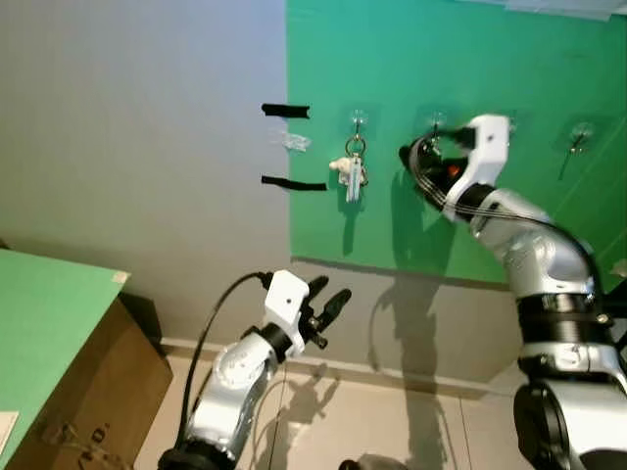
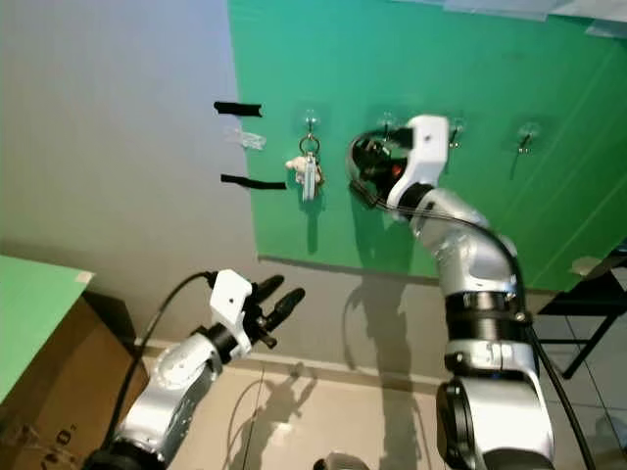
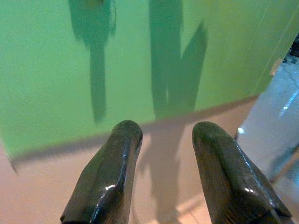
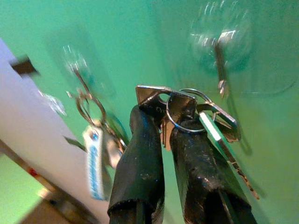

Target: Hang keys on a hook

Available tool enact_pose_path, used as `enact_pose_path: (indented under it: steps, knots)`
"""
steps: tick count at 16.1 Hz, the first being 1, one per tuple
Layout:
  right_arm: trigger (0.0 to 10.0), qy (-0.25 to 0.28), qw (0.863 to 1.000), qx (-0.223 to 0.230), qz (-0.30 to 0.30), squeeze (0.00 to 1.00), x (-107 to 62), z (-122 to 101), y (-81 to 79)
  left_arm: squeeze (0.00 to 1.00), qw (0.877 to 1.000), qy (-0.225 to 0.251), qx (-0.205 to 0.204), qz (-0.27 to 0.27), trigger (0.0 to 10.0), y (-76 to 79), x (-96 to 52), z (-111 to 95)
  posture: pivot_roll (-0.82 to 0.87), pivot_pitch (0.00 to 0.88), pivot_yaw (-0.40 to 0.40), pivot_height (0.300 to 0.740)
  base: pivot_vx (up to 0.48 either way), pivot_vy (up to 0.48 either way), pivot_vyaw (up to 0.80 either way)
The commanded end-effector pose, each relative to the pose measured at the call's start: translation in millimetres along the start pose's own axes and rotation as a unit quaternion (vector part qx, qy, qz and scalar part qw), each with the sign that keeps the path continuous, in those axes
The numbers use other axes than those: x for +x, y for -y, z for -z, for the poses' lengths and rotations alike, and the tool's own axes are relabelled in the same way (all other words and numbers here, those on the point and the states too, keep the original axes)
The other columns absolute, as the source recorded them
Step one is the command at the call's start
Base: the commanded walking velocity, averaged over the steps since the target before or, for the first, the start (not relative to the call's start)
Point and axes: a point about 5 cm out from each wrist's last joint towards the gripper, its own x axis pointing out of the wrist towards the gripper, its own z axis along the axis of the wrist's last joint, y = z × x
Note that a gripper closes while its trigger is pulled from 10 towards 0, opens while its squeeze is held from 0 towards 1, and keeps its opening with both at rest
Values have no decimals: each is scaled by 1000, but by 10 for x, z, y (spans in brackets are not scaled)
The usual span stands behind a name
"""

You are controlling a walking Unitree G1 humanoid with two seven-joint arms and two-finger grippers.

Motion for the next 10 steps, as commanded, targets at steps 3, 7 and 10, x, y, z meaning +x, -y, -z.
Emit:
enact_pose_path:
  steps: [3,7,10]
  knots:
    - [0,34,993,113,-22,0,-21,-143,4,0,999,9,-39,28,10000,-34,13,-63,-138,0,-61,736,0,0,0]
    - [0,28,992,125,-11,0,-53,-83,17,0,995,83,59,22,10000,13,-71,-165,-141,0,-60,736,0,0,0]
    - [0,23,992,128,-8,0,-56,-71,15,0,995,72,58,27,10000,21,-111,-74,-143,0,-60,736,0,0,0]
